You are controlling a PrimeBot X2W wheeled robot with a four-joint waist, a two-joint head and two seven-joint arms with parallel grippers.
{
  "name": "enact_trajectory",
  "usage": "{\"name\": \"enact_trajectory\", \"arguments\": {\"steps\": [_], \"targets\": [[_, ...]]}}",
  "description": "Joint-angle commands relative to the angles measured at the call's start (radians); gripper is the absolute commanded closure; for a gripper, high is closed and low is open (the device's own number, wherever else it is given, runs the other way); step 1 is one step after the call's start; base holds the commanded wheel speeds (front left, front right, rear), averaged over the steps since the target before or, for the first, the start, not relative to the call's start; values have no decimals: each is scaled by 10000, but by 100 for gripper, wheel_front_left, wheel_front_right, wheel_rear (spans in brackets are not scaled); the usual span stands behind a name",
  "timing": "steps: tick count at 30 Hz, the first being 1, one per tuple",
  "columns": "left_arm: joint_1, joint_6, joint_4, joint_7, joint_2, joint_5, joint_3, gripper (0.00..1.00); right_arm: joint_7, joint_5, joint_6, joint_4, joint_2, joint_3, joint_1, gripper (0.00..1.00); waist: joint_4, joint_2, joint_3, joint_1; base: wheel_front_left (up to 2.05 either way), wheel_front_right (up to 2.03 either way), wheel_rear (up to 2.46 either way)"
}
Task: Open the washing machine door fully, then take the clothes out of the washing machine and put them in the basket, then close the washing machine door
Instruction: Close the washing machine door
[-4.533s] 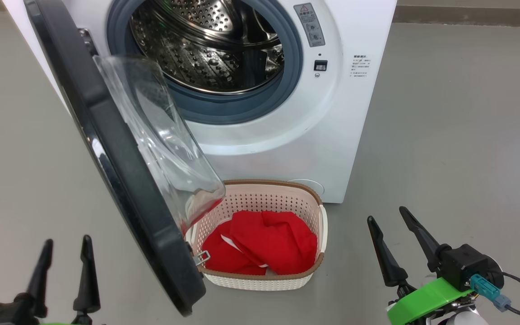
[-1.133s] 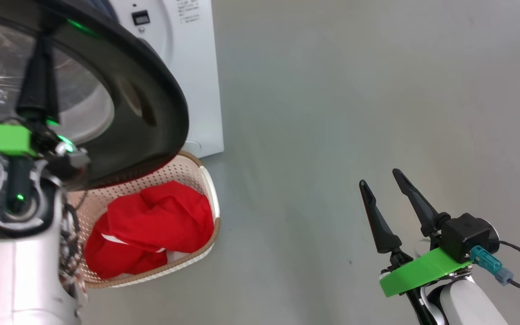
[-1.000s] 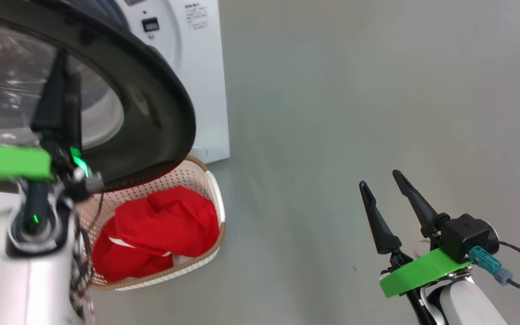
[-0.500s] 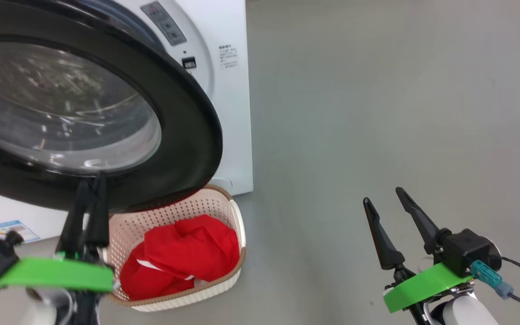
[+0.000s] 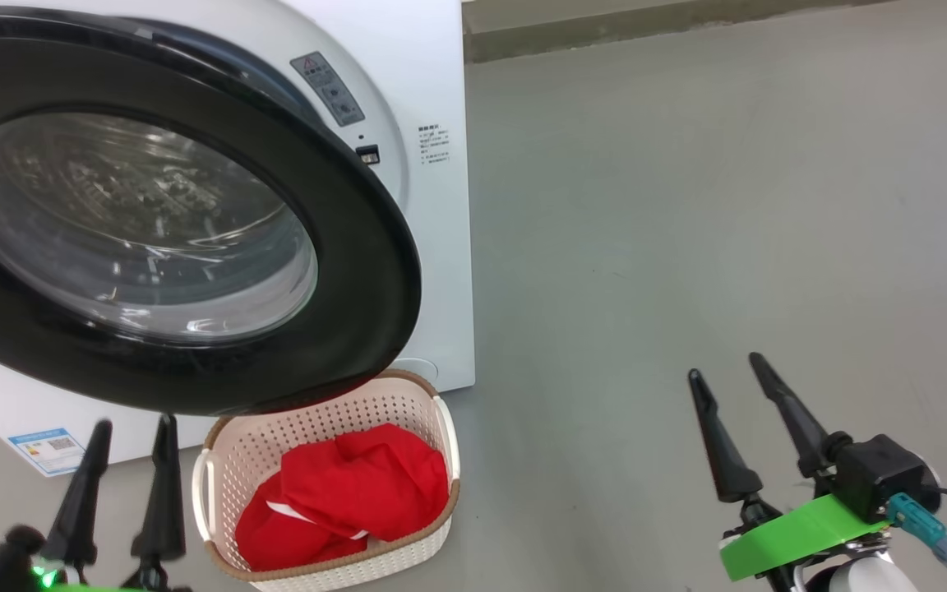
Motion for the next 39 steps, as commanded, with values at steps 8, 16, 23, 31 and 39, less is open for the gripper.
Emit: {"name": "enact_trajectory", "arguments": {"steps": [8,16,23,31,39], "targets": [[700,-215,-163,-121,-640,2315,1179,0,-65,-221,62,-511,-12,-337,55,0,91,0,-166,0,0,0,0],[719,-245,194,-121,-854,2629,1299,0,-65,-258,62,-513,-12,-289,163,0,119,0,-157,0,0,0,0],[708,-247,334,-121,-814,2633,1240,0,-65,-245,62,-477,-12,-239,165,0,95,0,-139,0,0,0,0],[696,-248,403,-122,-853,2752,1197,0,-65,-294,62,-429,-12,-258,171,0,174,0,-147,0,0,0,0],[642,-248,352,-122,-856,2822,945,0,-65,-242,62,-251,-12,-100,-13,100,545,0,-51,0,0,0,0]]}}
